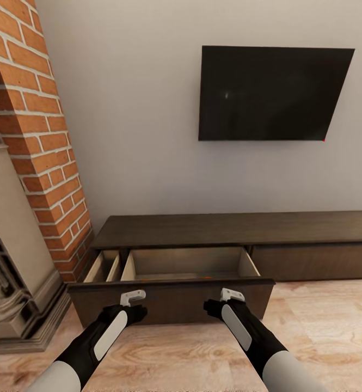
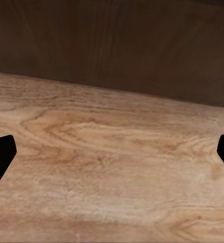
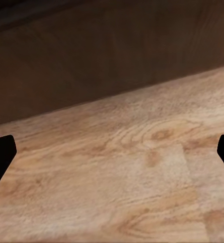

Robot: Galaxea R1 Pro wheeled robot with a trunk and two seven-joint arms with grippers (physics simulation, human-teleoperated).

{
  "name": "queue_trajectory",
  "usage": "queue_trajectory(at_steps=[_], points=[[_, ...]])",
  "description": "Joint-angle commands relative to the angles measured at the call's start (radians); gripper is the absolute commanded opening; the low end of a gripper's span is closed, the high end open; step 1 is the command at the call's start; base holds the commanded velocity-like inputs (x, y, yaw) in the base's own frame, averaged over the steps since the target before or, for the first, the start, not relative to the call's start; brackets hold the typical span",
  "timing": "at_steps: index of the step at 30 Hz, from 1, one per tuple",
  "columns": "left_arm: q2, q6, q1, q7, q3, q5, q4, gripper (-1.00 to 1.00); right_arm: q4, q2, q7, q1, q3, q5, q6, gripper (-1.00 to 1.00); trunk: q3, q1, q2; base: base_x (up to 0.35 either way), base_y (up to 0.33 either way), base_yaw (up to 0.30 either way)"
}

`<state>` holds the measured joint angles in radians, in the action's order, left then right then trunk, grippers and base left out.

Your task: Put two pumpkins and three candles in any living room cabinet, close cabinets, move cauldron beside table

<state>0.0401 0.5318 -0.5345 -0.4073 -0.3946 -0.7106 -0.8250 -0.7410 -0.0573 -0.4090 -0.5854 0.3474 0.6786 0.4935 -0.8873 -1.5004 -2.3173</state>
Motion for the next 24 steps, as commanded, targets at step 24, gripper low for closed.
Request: queue_trajectory(at_steps=[24], points=[[0.001, -0.001, -0.001, -0.010, -0.008, -0.010, -0.002, 1.00, 0.001, -0.001, -0.010, -0.001, 0.047, 0.010, -0.039, 1.00, -0.076, -0.092, -0.169, 0.000, 0.000, 0.000]])
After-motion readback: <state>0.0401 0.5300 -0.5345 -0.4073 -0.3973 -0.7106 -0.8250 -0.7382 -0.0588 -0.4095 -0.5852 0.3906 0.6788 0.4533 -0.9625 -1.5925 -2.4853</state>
